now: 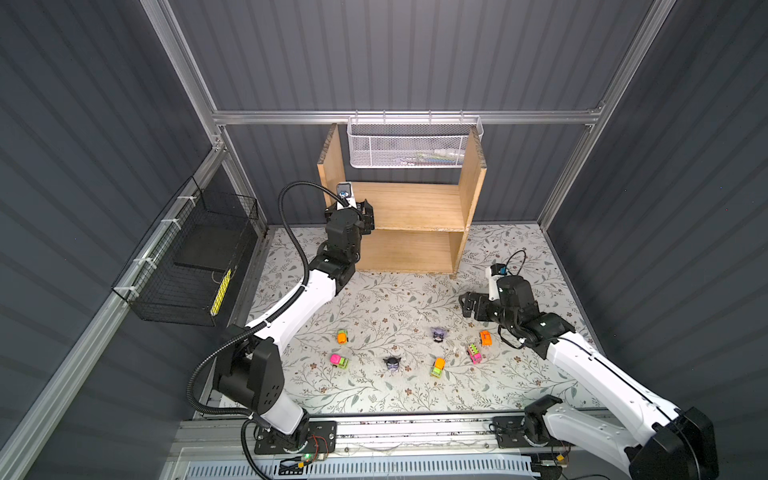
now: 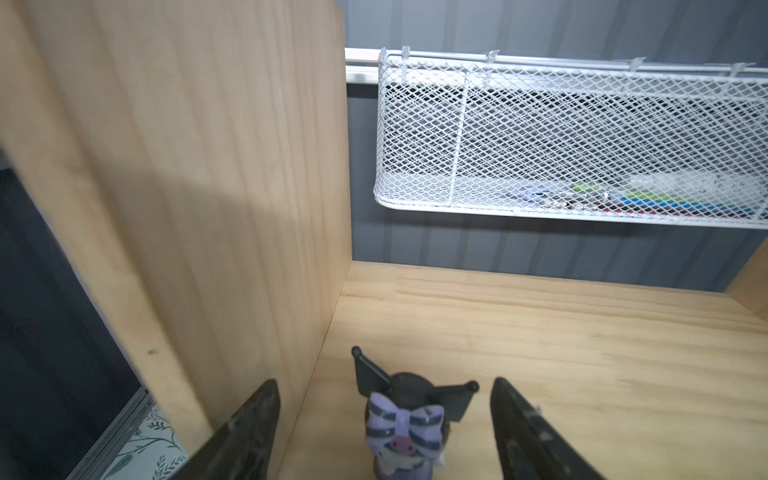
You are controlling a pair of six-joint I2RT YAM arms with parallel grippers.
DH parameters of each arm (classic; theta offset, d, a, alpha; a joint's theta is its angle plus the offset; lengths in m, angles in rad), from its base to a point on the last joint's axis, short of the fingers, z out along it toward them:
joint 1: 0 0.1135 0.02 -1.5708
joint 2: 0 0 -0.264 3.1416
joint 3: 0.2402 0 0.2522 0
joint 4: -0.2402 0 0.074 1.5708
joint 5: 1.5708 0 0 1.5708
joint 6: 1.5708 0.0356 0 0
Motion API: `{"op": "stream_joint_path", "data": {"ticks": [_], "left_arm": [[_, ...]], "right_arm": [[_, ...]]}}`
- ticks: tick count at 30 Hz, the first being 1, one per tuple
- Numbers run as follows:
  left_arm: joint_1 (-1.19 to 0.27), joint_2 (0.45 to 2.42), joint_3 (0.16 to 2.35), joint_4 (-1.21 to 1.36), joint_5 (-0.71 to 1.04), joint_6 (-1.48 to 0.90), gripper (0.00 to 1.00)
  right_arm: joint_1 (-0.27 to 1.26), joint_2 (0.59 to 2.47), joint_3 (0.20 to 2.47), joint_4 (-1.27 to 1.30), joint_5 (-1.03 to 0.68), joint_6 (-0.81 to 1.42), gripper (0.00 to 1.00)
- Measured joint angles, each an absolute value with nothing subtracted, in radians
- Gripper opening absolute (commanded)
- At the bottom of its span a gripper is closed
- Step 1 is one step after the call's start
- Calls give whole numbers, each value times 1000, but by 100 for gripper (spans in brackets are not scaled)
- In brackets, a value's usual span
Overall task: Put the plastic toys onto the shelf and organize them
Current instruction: 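Withdraw the left gripper from the shelf while the right gripper moves toward the toys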
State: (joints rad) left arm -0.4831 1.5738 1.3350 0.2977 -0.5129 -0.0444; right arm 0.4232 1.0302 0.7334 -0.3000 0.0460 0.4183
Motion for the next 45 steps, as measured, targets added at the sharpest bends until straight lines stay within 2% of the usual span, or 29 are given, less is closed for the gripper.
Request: {"op": "stream_joint_path", "data": {"ticks": [14, 22, 30, 45], "left_arm": [[-483, 1452, 1332, 198, -480, -68, 83], [-495, 1240, 1280, 33, -472, -138, 83], [-566, 900, 988, -133, -483, -278, 83], [-868, 657, 577, -343, -551, -529, 81]], "right_arm": [[423, 983, 744, -324, 21, 419, 99], [443, 948, 804, -374, 2, 421, 99], [553, 916, 856, -449, 23, 440, 99], [864, 832, 865, -609, 243, 558, 99]]}}
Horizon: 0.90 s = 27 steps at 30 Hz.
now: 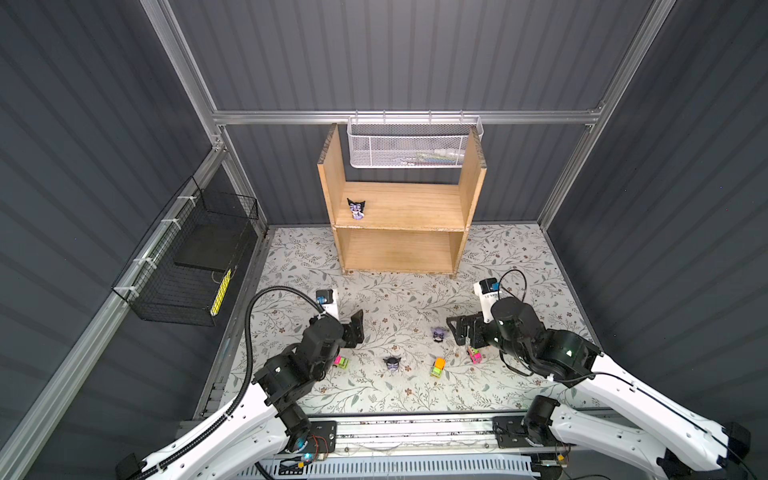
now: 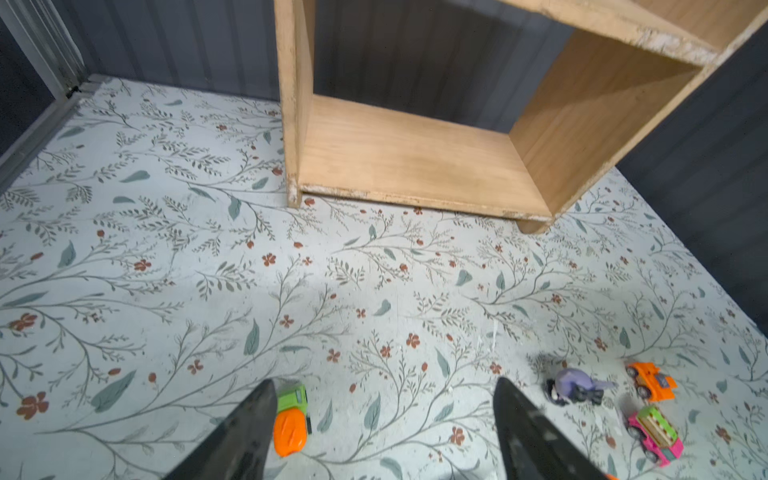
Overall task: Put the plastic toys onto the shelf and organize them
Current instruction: 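Withdraw the left gripper from the shelf while the right gripper moves toward the toys, then lower the right gripper onto the second purple-bowed black cat toy and close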
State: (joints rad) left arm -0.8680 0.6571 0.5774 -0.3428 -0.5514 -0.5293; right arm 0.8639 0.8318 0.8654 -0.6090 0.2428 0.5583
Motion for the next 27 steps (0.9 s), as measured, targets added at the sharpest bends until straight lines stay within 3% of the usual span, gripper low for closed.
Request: {"op": "stream_joint_path", "data": {"ticks": [5, 10, 15, 18, 22, 27], "left_arm": [[-926, 616, 484, -350, -558, -601, 81], [-1036, 698, 436, -335, -599, -650, 81], [-1145, 791, 437, -328, -682, -670, 87], [-1148, 807, 451, -352, -736, -668, 96], [-1102, 835, 516, -395, -788, -645, 99], [-850, 896, 543, -388, -698, -588, 100]], "right_arm": [[898, 810, 865, -644, 296, 596, 99], [906, 782, 844, -659, 323, 624, 99], [911, 755, 796, -667, 337, 652, 92], [955, 749, 752, -651, 352, 687, 89], [1089, 789, 716, -624, 410, 741, 82], [1232, 894, 698, -545, 495, 816, 81]]}}
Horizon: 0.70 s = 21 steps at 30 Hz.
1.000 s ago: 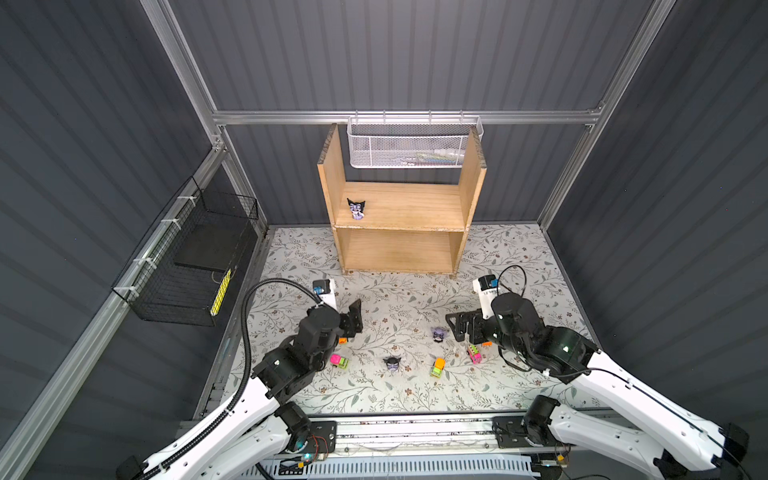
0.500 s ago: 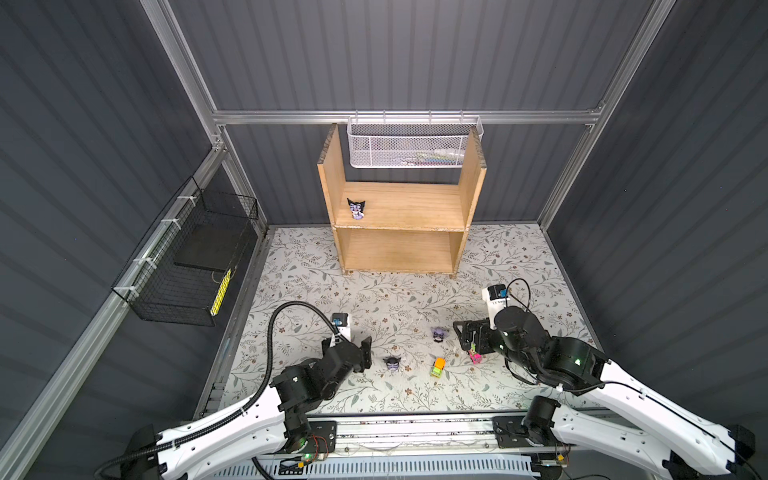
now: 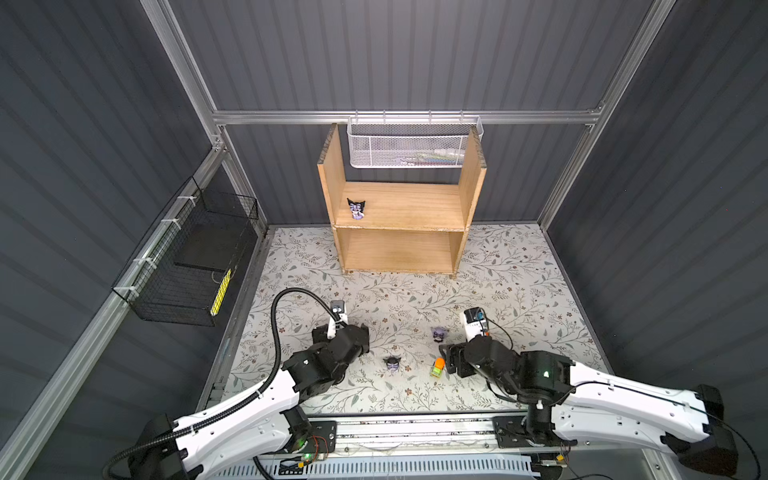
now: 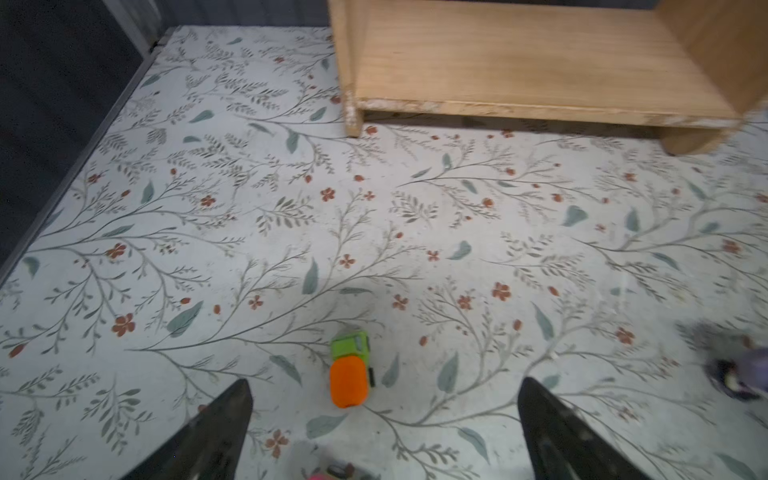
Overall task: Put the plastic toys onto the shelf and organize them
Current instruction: 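Lower the right gripper onto the second purple-bowed black cat toy and close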
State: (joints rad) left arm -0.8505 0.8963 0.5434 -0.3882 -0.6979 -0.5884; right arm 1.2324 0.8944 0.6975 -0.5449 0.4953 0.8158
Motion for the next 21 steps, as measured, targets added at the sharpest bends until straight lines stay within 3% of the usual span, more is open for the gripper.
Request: {"op": "stream_joint_path", "data": {"ticks": [9, 21], "left_arm": [[-410, 963, 543, -320, -421, -513, 100], [-371, 878, 543, -295, -308, -525, 100]], "right_arm": [[1453, 1152, 693, -386, 672, 939, 82], [1514, 1483, 768, -191, 707, 987, 80]]}}
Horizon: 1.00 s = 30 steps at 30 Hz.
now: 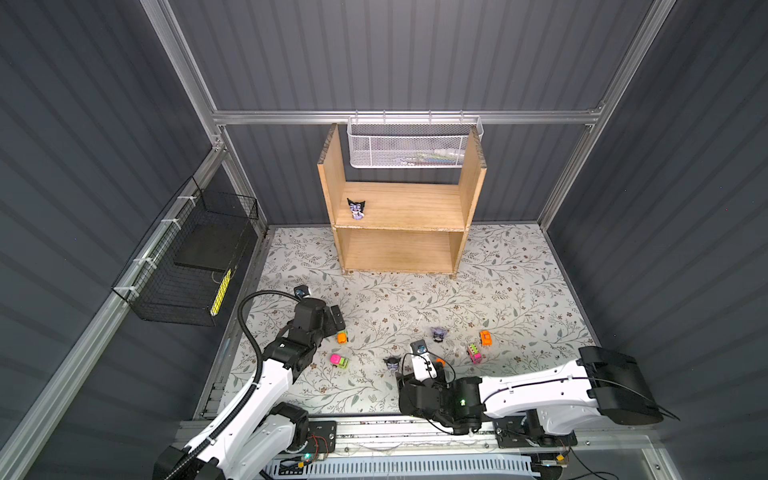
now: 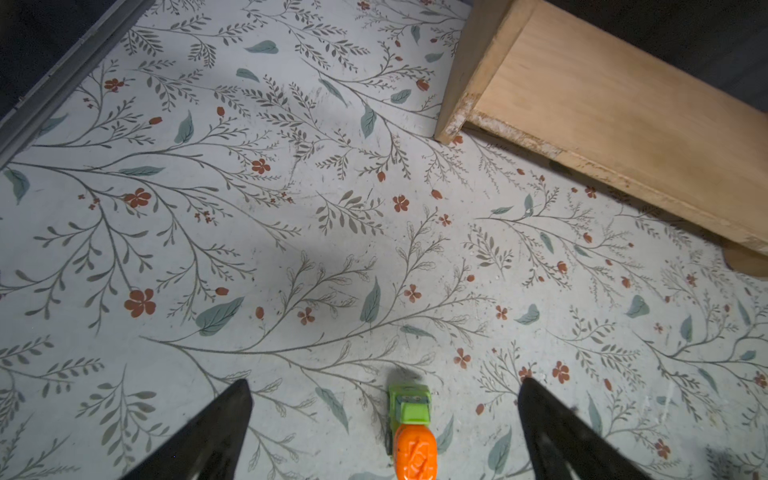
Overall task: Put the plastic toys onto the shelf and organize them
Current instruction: 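Lower the right gripper onto the second purple-bowed black cat toy and close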
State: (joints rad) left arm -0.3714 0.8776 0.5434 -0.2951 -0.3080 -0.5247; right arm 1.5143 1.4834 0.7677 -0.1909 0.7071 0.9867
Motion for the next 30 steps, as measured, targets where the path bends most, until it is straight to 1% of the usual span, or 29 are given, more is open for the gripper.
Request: {"op": "stream_joint_path", "data": {"ticks": [4, 10, 19, 30], "left_arm": [[-371, 836, 543, -302, -308, -532, 100], [-371, 830, 547, -330, -308, -531, 100], [-371, 840, 564, -335, -310, -530, 100], [-371, 868, 553, -255, -317, -530, 100]], "right_arm": [[1515, 1578, 798, -116, 707, 970, 77], [1509, 1689, 847, -64, 706, 958, 76], [1454, 1775, 875, -44, 687, 957, 70], [1441, 1859, 899, -3, 688, 941, 63]]}}
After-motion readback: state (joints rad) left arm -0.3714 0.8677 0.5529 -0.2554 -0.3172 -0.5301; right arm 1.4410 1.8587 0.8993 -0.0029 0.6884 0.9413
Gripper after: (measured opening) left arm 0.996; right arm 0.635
